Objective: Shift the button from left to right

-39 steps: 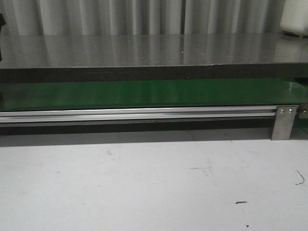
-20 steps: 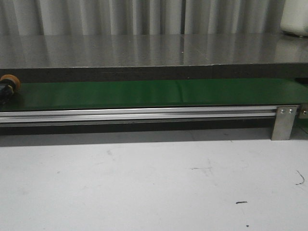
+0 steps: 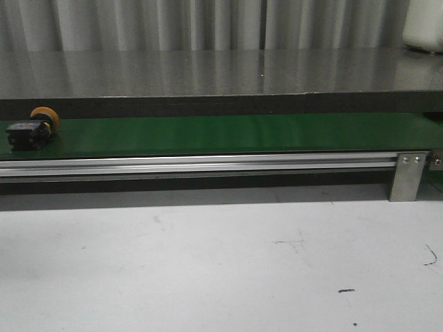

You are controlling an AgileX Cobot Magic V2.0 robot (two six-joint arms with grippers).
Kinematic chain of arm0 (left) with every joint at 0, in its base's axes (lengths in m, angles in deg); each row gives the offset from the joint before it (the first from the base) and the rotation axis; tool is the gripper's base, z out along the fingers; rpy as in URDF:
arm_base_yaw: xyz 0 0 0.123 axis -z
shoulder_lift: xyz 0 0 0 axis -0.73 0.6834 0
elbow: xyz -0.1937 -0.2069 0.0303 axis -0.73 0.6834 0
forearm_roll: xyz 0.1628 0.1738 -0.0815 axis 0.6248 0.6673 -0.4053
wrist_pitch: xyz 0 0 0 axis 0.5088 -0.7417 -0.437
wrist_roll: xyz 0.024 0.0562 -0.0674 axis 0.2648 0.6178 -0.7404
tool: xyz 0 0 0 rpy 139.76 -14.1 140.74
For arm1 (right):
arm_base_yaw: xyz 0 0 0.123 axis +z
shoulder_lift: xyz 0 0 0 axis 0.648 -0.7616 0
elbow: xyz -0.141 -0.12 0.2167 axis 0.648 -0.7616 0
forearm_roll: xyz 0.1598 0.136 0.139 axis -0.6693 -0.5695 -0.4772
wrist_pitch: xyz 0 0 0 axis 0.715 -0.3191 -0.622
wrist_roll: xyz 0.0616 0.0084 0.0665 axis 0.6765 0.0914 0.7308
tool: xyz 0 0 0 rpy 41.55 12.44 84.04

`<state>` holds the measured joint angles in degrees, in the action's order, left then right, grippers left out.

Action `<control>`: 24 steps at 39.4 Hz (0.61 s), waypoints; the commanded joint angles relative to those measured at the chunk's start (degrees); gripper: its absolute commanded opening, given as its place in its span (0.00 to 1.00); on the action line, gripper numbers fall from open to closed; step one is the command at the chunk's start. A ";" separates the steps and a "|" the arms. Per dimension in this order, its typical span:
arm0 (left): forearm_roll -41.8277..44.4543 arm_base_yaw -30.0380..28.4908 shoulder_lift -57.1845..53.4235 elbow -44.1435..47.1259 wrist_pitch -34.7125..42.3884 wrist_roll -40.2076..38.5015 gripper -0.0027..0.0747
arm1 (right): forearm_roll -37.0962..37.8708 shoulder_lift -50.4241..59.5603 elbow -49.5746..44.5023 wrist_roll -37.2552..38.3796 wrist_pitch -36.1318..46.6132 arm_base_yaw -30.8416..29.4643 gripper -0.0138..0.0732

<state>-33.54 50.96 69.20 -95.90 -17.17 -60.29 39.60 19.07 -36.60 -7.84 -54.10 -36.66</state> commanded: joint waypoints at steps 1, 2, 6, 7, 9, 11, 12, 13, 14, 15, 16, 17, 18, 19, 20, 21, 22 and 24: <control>-0.62 1.58 -8.21 8.06 12.05 -0.69 0.01 | 0.41 -0.83 2.01 -0.19 4.03 -0.03 0.90; -0.62 1.72 -9.86 10.10 14.17 -0.69 0.01 | 0.41 -0.83 2.01 -0.19 4.03 -0.03 0.90; -0.62 2.10 -17.65 19.26 20.50 -0.69 0.01 | 0.41 -0.83 2.01 -0.19 4.03 -0.03 0.90; -0.62 2.10 -19.82 21.14 21.56 -0.69 0.01 | 0.41 -0.83 2.01 -0.19 4.03 -0.03 0.90; -0.62 2.10 -23.88 25.86 23.86 -0.69 0.01 | 0.41 -0.83 2.01 -0.19 4.03 -0.03 0.90; -0.62 2.10 -28.09 29.61 25.58 -0.69 0.01 | 0.41 -0.83 2.01 -0.19 4.03 -0.03 0.90; -0.62 2.10 -29.95 31.10 26.34 -0.69 0.01 | 0.41 -0.83 2.01 -0.19 4.03 -0.03 0.90; -0.62 2.10 -32.41 33.00 27.03 -0.69 0.01 | 0.41 -0.83 2.01 -0.19 4.03 -0.03 0.90; -0.62 2.10 -34.29 34.35 27.44 -0.69 0.01 | 0.41 -0.83 2.01 -0.19 4.03 -0.03 0.90; -0.62 2.10 -36.78 36.04 27.80 -0.69 0.01 | 0.41 -0.83 2.01 -0.19 4.03 -0.03 0.90; -0.75 2.10 -39.27 37.61 28.08 -0.69 0.01 | 0.41 -0.83 2.01 -0.19 4.03 -0.03 0.90; -1.41 2.10 -41.15 38.70 28.36 -0.69 0.01 | 0.41 -0.83 2.01 -0.19 4.03 -0.03 0.90; -1.69 2.10 -43.61 40.09 28.77 -0.69 0.01 | 0.41 -0.83 2.01 -0.19 4.03 -0.03 0.90; -2.12 2.10 -45.47 41.07 29.27 -0.69 0.01 | 0.41 -0.83 2.01 -0.19 4.03 -0.03 0.90; -2.68 2.10 -47.90 42.30 29.80 -0.69 0.01 | 0.41 -0.83 2.01 -0.19 4.03 -0.03 0.90; -3.14 2.10 -49.73 43.14 30.21 -0.69 0.01 | 0.41 -0.83 2.01 -0.19 4.03 -0.03 0.90; -3.68 2.10 -52.07 44.15 30.85 -0.69 0.01 | 0.41 -0.83 2.01 -0.19 4.03 -0.03 0.90; -3.97 2.10 -55.99 45.61 32.72 -0.69 0.01 | 0.41 -0.83 2.01 -0.19 4.03 -0.03 0.90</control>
<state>-35.68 52.60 18.29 -50.90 7.88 -60.31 39.60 19.07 -36.60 -7.84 -54.22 -36.66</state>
